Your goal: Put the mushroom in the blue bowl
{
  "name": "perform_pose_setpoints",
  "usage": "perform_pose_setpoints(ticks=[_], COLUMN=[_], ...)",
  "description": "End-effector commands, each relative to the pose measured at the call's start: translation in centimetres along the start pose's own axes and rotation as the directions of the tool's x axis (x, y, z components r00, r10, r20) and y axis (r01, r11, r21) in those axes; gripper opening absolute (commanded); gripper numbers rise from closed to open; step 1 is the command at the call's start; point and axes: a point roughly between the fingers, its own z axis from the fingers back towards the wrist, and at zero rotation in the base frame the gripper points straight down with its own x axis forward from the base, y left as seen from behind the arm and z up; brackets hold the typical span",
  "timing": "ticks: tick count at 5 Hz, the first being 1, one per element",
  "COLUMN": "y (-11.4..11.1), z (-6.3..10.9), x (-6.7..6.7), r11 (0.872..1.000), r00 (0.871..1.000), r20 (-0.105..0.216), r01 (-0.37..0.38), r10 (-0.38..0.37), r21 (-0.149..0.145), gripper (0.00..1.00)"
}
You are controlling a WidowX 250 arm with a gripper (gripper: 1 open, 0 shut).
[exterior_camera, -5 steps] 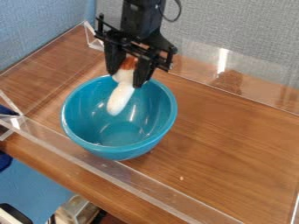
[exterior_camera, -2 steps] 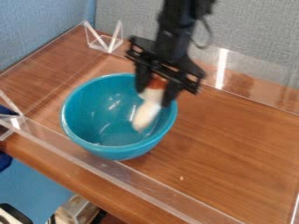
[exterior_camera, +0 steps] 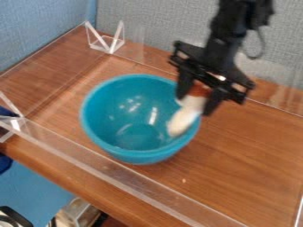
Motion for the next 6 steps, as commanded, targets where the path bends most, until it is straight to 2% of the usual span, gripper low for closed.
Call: perform_pose_setpoints(ticks=[1, 2, 4, 5, 6], y=[0.3, 0.3, -1.3, -1.1, 0.3], z=[2.1, 2.5, -0.1, -1.4, 0.2], x=[0.6, 1.0, 2.4, 2.6, 2.4], r11=[0.999, 0.999, 0.998, 0.998, 0.998], r00=[0.998, 0.998, 0.999, 0.998, 0.999], r20=[0.05, 0.046, 0.019, 0.008, 0.037], r01=[-0.023, -0.032, -0.047, -0.055, -0.036], r10=[0.024, 0.034, 0.047, 0.055, 0.038], r21=[-0.023, -0.031, -0.032, -0.039, -0.051], gripper=[0.0, 1.0, 1.0, 1.0, 1.0])
